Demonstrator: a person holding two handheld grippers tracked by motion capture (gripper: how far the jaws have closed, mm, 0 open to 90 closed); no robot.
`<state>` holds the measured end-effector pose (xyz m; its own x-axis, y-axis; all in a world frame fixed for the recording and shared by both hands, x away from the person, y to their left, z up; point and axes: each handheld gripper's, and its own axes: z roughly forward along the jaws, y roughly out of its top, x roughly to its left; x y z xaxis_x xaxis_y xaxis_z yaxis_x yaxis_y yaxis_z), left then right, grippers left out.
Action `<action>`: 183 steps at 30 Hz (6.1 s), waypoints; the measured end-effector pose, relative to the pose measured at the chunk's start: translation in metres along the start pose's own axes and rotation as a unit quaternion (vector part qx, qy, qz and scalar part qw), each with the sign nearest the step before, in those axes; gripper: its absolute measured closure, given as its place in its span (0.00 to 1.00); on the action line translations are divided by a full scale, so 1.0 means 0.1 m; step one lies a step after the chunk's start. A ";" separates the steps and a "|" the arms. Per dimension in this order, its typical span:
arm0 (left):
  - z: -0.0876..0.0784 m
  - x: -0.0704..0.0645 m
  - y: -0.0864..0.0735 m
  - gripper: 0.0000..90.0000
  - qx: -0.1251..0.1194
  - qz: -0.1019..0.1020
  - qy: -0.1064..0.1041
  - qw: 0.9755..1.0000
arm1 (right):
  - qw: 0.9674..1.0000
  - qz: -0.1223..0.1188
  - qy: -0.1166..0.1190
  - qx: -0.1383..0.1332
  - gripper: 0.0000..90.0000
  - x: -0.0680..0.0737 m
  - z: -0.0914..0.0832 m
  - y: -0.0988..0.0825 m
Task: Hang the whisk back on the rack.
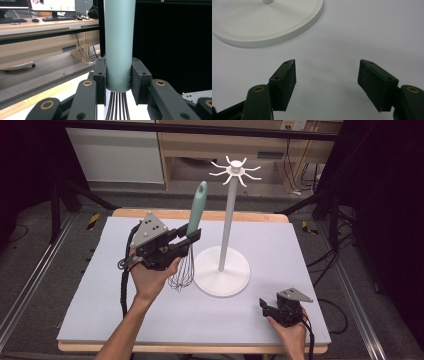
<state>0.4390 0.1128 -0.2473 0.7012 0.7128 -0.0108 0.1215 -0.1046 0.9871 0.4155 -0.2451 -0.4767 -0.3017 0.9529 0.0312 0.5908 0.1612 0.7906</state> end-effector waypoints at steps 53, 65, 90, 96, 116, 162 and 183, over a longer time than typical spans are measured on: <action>0.50 -0.12 0.08 0.76 0.029 0.010 0.009 0.999 | 1.000 -0.001 0.003 -0.001 0.35 -0.02 0.00 0.00; 0.61 -0.13 0.07 0.76 0.027 0.015 0.022 0.999 | 1.000 -0.001 0.002 0.002 0.35 -0.02 0.00 0.00; 0.74 -0.14 0.03 0.76 0.018 0.026 0.032 0.999 | 1.000 -0.003 0.002 0.003 0.35 -0.02 0.00 -0.01; 0.76 -0.14 0.03 0.76 0.015 0.023 0.030 0.999 | 1.000 -0.002 0.003 0.002 0.35 -0.01 0.00 -0.01; 0.56 -0.14 0.00 0.60 0.017 0.030 0.014 0.999 | 1.000 0.003 0.004 0.002 0.35 -0.02 0.00 0.00; -0.10 0.48 -1.51 0.40 0.151 0.001 0.059 0.987 | 1.000 0.006 -0.009 0.005 0.30 -0.06 -0.02 -0.05; -0.55 0.95 -2.11 0.34 0.203 -0.033 0.142 0.968 | 0.999 0.012 -0.029 0.011 0.27 -0.14 -0.05 -0.09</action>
<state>0.4417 0.2409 -0.4475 0.4679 0.8833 0.0303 0.4653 -0.2754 0.8412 0.4110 -0.2611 -0.4814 -0.2430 0.9699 0.0140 0.6133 0.1424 0.7769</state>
